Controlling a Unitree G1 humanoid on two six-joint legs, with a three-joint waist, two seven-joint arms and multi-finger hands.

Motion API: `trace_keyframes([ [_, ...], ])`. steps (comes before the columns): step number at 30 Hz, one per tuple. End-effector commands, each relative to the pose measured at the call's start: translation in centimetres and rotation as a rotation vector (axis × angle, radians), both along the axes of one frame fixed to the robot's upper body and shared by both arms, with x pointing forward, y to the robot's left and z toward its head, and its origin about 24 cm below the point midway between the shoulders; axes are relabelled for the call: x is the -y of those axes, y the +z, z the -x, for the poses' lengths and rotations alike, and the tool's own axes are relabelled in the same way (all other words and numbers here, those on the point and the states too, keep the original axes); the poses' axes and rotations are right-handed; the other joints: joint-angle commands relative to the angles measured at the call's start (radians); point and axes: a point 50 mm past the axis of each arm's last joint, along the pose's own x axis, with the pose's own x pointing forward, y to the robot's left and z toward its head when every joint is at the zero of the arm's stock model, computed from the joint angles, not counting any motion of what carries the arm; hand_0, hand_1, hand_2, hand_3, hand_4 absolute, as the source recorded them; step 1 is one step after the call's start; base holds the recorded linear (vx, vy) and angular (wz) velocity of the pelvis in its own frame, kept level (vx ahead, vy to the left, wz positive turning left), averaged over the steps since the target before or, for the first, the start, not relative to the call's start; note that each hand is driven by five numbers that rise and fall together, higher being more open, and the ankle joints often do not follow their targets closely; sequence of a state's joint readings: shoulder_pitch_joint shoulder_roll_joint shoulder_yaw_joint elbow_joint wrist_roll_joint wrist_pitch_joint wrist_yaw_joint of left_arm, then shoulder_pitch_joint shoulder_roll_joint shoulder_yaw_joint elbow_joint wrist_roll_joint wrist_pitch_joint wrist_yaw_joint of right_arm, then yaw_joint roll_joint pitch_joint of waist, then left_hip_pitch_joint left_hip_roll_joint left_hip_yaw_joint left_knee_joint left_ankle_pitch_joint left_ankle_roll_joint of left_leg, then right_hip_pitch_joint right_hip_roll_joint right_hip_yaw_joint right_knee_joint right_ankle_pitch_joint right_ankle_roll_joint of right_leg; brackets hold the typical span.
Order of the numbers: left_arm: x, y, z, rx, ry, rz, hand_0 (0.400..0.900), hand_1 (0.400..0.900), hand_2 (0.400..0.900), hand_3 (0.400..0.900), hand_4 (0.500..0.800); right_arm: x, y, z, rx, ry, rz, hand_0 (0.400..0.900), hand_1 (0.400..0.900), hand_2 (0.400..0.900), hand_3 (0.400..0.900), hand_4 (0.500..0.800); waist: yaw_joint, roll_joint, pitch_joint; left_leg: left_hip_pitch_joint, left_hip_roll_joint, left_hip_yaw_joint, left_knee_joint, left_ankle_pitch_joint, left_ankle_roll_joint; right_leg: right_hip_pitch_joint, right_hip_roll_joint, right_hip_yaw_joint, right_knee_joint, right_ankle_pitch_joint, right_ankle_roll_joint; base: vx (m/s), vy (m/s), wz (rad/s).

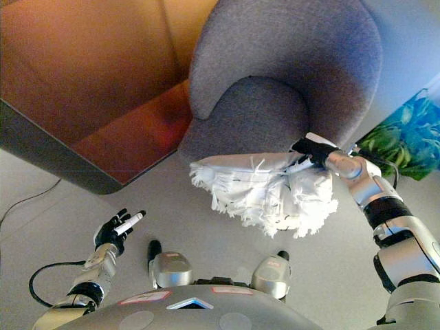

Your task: Pick up the pillow and put it on the sofa.

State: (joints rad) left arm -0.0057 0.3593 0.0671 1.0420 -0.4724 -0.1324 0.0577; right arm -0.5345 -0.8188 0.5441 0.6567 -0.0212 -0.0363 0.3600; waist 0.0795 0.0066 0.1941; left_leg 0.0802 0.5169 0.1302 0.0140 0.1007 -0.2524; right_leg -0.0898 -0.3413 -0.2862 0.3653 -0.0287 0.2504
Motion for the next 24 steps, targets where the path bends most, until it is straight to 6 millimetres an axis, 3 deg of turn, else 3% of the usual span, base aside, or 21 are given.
trace_keyframes([
  [1,-3.6,2.4,-1.5,0.033,0.004,-0.145,0.900,0.900,0.900,0.900,0.800,-2.9,12.8,-5.0,0.468,0.098,-0.187,0.400,0.400,0.400,0.400,0.500,0.024,-0.055,-0.070,0.008,0.001,-0.026,-0.008,0.169,0.004,0.050,0.114,0.025,0.087,-0.095,-0.126,0.01,-0.461,-0.08],
  [2,-3.8,2.5,-1.5,0.035,0.006,-0.143,0.900,0.900,0.900,0.900,0.800,-3.3,13.8,-5.1,0.494,0.107,-0.197,0.400,0.400,0.400,0.400,0.500,0.038,-0.066,-0.067,-0.035,0.001,-0.055,0.005,0.251,0.010,0.072,0.151,0.013,0.057,-0.089,-0.142,0.01,-0.426,0.08],
  [4,-3.7,2.2,-1.1,0.024,-0.006,-0.130,0.900,0.900,0.900,0.900,0.800,-3.2,14.6,-5.1,0.511,0.105,-0.189,0.400,0.400,0.400,0.400,0.500,0.043,-0.085,-0.064,-0.097,-0.017,-0.079,0.076,0.255,0.029,0.092,0.172,-0.002,0.007,-0.080,-0.163,0.02,-0.388,0.19],
  [5,-3.4,1.6,-0.1,0.014,0.000,-0.109,0.900,0.900,0.900,0.900,0.800,-3.0,15.2,-5.0,0.517,0.107,-0.178,0.400,0.400,0.400,0.400,0.500,0.050,-0.104,-0.060,-0.128,-0.080,-0.117,0.176,0.218,0.048,0.101,0.176,-0.010,-0.054,-0.065,-0.178,0.04,-0.283,0.05],
  [7,-3.1,0.9,1.2,-0.001,0.027,-0.079,0.900,0.900,0.900,0.900,0.800,-3.1,15.6,-4.9,0.511,0.119,-0.174,0.400,0.400,0.400,0.400,0.500,0.055,-0.109,-0.070,-0.145,-0.136,-0.121,0.222,0.208,0.053,0.109,0.184,-0.023,-0.111,-0.037,-0.186,0.09,-0.165,-0.07],
  [8,-2.8,0.6,1.7,-0.007,0.034,-0.065,0.900,0.900,0.900,0.900,0.800,-2.9,15.5,-4.8,0.508,0.116,-0.167,0.400,0.400,0.400,0.400,0.500,0.058,-0.110,-0.072,-0.161,-0.168,-0.113,0.250,0.203,0.052,0.128,0.189,-0.033,-0.151,-0.029,-0.191,0.22,-0.086,0.01],
  [9,-2.3,0.1,2.4,-0.024,0.027,-0.046,0.900,0.900,0.900,0.900,0.800,-2.4,15.1,-4.7,0.493,0.101,-0.161,0.400,0.400,0.400,0.400,0.500,0.072,-0.102,-0.077,-0.179,-0.238,-0.091,0.248,0.177,0.054,0.165,0.199,-0.062,-0.201,-0.011,-0.183,0.26,-0.047,0.07],
  [12,-1.7,-0.4,3.0,-0.058,0.008,-0.035,0.900,0.900,0.900,0.900,0.800,-1.5,15.1,-4.8,0.480,0.066,-0.142,0.400,0.400,0.400,0.400,0.500,0.089,-0.078,-0.097,-0.174,-0.349,-0.044,0.150,0.138,0.071,0.194,0.219,-0.089,-0.248,0.018,-0.163,0.28,0.034,0.11],
  [13,-1.7,-0.5,3.1,-0.061,0.007,-0.034,0.900,0.900,0.900,0.900,0.800,-1.4,15.1,-4.8,0.478,0.061,-0.143,0.400,0.400,0.400,0.400,0.500,0.091,-0.076,-0.099,-0.176,-0.360,-0.039,0.138,0.136,0.073,0.199,0.223,-0.089,-0.253,0.018,-0.163,0.34,0.061,0.06],
  [14,-1.4,-0.7,3.3,-0.077,-0.001,-0.034,0.900,0.900,0.900,0.900,0.800,-0.7,15.3,-4.8,0.475,0.040,-0.153,0.400,0.400,0.400,0.400,0.500,0.105,-0.069,-0.111,-0.220,-0.406,-0.027,0.101,0.138,0.079,0.224,0.239,-0.092,-0.263,0.014,-0.162,0.27,0.049,0.01],
  [16,-1.2,-0.8,3.4,-0.094,-0.019,-0.046,0.900,0.900,0.900,0.900,0.800,0.0,15.3,-4.6,0.470,0.010,-0.176,0.400,0.400,0.400,0.400,0.500,0.125,-0.072,-0.117,-0.269,-0.445,0.002,0.073,0.140,0.090,0.268,0.252,-0.089,-0.275,-0.010,-0.163,0.38,0.092,-0.14],
  [17,-1.4,-0.8,3.5,-0.097,-0.017,-0.049,0.900,0.900,0.900,0.900,0.800,0.1,15.4,-4.6,0.468,0.008,-0.195,0.400,0.400,0.400,0.400,0.500,0.129,-0.078,-0.121,-0.266,-0.454,0.006,0.075,0.093,0.114,0.268,0.249,-0.079,-0.269,-0.030,-0.171,0.39,0.154,-0.34],
  [20,-1.4,-0.5,2.7,-0.066,0.000,-0.045,0.900,0.900,0.900,0.900,0.800,0.1,14.4,-4.8,0.460,0.004,-0.232,0.400,0.400,0.400,0.400,0.500,0.124,-0.094,-0.118,-0.254,-0.487,-0.005,0.158,-0.030,0.183,0.235,0.190,-0.071,-0.179,-0.005,-0.144,0.29,0.172,-0.19],
  [21,-1.4,-0.2,2.0,-0.058,-0.019,-0.053,0.900,0.900,0.900,0.900,0.800,0.2,14.0,-4.7,0.454,-0.005,-0.256,0.400,0.400,0.400,0.400,0.500,0.120,-0.099,-0.122,-0.233,-0.496,-0.008,0.147,-0.041,0.204,0.224,0.178,-0.060,-0.115,0.016,-0.129,0.32,0.194,0.06],
  [24,-1.3,0.0,1.3,-0.039,-0.056,-0.067,0.900,0.900,0.900,0.900,0.800,0.5,13.1,-4.4,0.436,-0.003,-0.270,0.400,0.400,0.400,0.400,0.500,0.104,-0.079,-0.127,-0.152,-0.505,-0.020,0.095,-0.047,0.231,0.134,0.117,-0.008,0.166,0.176,-0.096,0.34,0.188,0.07],
])
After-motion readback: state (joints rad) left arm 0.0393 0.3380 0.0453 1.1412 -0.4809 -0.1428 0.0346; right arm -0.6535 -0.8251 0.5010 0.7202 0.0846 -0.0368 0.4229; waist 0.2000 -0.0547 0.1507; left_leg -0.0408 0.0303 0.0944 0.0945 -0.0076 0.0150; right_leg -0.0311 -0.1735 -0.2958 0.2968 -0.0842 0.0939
